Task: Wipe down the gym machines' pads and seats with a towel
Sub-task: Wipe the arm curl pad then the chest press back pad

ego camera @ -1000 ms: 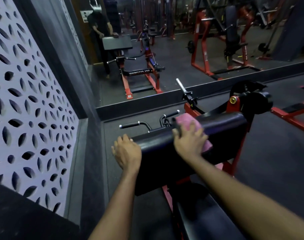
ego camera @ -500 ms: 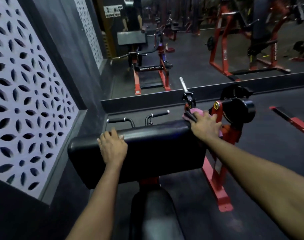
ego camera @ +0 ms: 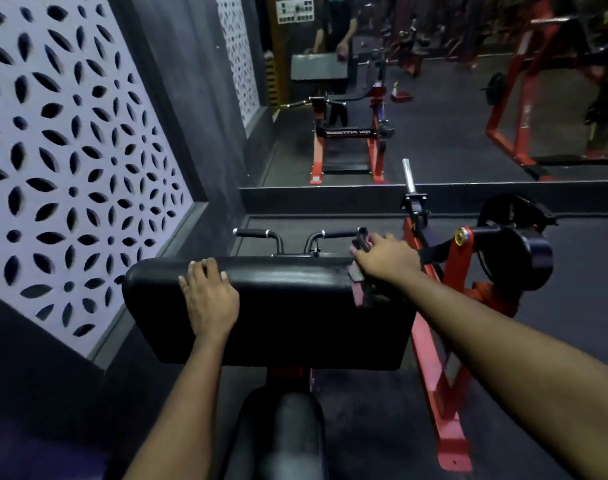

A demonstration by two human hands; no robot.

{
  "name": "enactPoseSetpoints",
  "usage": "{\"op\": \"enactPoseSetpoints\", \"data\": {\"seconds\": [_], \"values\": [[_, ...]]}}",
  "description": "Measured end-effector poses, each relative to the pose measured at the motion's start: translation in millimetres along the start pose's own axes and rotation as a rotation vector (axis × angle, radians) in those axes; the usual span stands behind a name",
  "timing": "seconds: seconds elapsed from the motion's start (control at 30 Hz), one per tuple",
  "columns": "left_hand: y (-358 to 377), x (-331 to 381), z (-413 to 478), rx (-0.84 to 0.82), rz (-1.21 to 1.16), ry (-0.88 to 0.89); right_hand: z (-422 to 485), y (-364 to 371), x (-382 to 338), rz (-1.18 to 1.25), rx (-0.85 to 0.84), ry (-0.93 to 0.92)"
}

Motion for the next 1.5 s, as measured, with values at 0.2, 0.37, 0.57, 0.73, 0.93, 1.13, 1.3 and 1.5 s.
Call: {"op": "enactPoseSetpoints", "data": {"seconds": [0.2, 0.37, 0.57, 0.73, 0.93, 1.13, 1.3, 1.5], "values": [[12, -6, 1, 0.135, -0.089, -0.059, -10, -7, -117, -0.096, 0.109, -0.577], [12, -11, 7, 0.189, -0.167, -0.129, -31, 5, -144, -0.286, 0.241, -0.821], [14, 29, -7, 0.374, -0.23, -0.321, 36, 10, -47, -0.053, -0.064, -0.601], [35, 72, -18, 0.497, -0.099, -0.427, 86, 13, -19, 0.046, -0.387, -0.595], [62, 81, -16, 0.469, -0.081, -0.564, 45, 4, -7, 0.028, -0.23, -0.93], [63, 81, -16, 0.455, -0.035, -0.589, 107, 41, -18, 0.15, -0.564, -0.826], [62, 86, -17, 0.442, -0.005, -0.627, 102, 40, -10, 0.192, -0.456, -0.96], [62, 91, -17, 0.417, 0.01, -0.658, 133, 56, -35, 0.175, -0.573, -0.809]]}}
Point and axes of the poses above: each hand's wrist, its own z-axis towards the middle knuckle, its own y-axis out of the palm, x = y × z, the point moved 6 cm from there along z, towards the middle knuckle, and after that the axes turned 15 degrees about -z, right-handed, at the moved point
